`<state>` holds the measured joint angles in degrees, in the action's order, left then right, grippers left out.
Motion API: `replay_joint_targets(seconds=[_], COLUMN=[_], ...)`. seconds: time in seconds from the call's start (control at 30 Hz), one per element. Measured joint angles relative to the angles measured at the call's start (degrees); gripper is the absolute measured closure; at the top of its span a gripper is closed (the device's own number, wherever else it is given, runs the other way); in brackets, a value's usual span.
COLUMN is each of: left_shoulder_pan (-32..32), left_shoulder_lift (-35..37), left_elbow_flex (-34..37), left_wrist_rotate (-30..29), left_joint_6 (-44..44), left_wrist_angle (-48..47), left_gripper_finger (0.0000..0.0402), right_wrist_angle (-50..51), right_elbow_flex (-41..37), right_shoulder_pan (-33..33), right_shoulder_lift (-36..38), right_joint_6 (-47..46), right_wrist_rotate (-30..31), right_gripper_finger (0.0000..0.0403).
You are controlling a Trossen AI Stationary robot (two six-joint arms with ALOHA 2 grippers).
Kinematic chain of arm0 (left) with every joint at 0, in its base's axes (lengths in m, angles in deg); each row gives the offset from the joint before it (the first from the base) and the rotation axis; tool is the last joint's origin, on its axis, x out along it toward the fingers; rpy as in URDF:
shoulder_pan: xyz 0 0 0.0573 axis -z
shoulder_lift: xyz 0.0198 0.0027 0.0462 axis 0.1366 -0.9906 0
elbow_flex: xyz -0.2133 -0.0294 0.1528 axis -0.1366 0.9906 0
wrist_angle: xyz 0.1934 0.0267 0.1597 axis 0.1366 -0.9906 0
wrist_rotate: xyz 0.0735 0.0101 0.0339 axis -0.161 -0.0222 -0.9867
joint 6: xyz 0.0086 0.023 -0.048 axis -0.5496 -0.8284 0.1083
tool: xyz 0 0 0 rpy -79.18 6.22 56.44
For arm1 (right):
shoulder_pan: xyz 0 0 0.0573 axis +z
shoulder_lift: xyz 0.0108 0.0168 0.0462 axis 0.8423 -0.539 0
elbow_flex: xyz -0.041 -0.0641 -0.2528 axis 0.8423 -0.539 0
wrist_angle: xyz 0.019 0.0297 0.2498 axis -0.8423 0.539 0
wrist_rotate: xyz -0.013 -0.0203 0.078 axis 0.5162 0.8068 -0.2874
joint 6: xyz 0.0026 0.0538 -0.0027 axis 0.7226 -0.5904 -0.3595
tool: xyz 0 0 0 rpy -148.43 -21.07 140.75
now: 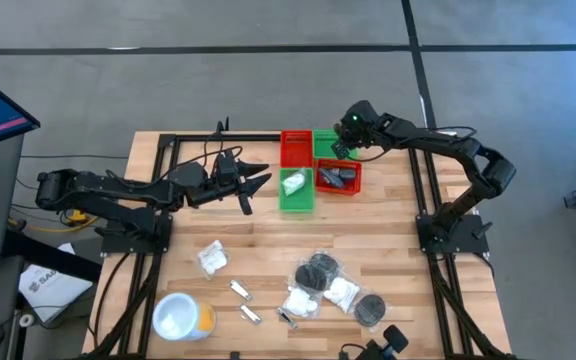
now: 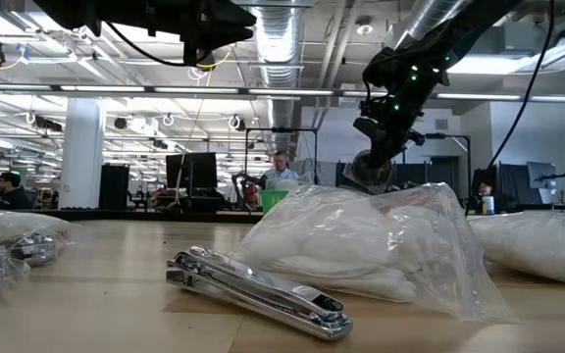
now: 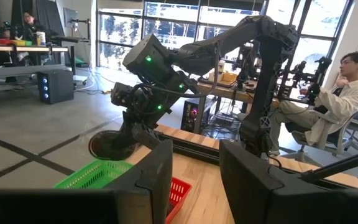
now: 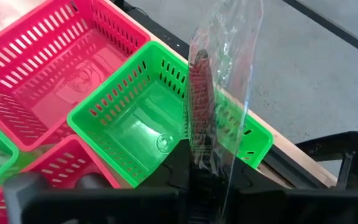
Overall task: Pick & Place Travel size toiletries
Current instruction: Put the hairbrush into the right green bin
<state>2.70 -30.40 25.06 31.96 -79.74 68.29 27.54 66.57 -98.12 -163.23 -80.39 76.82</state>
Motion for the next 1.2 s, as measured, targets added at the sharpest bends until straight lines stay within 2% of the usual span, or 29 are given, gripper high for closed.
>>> replay_joint_targets(seconds=[0.33, 0.6, 1.2], left_shoulder_pan=[0.0, 0.0, 0.0], left_shoulder_lift=[0.0, 0.0, 0.0], left_elbow_flex=[-0.02, -0.01, 0.0], left_wrist_rotate=[0.0, 0.0, 0.0], left_joint_6=[0.0, 0.02, 0.02], left_wrist_angle=[0.02, 0.02, 0.02], left_gripper_finger=[0.0279, 0.0279, 0.0279], right_wrist_angle=[-0.19, -0.21, -1.93], right_elbow_flex=[0.0, 0.0, 0.0], right_shoulder_pan=[0.02, 0.0, -0.24], right_shoulder_lift=[0.0, 0.0, -0.02], right_joint_6=[-0.04, 0.05, 1.43], right_wrist_rotate=[0.0, 0.04, 0.13], right_gripper_finger=[0.0376, 0.0341, 0.0337])
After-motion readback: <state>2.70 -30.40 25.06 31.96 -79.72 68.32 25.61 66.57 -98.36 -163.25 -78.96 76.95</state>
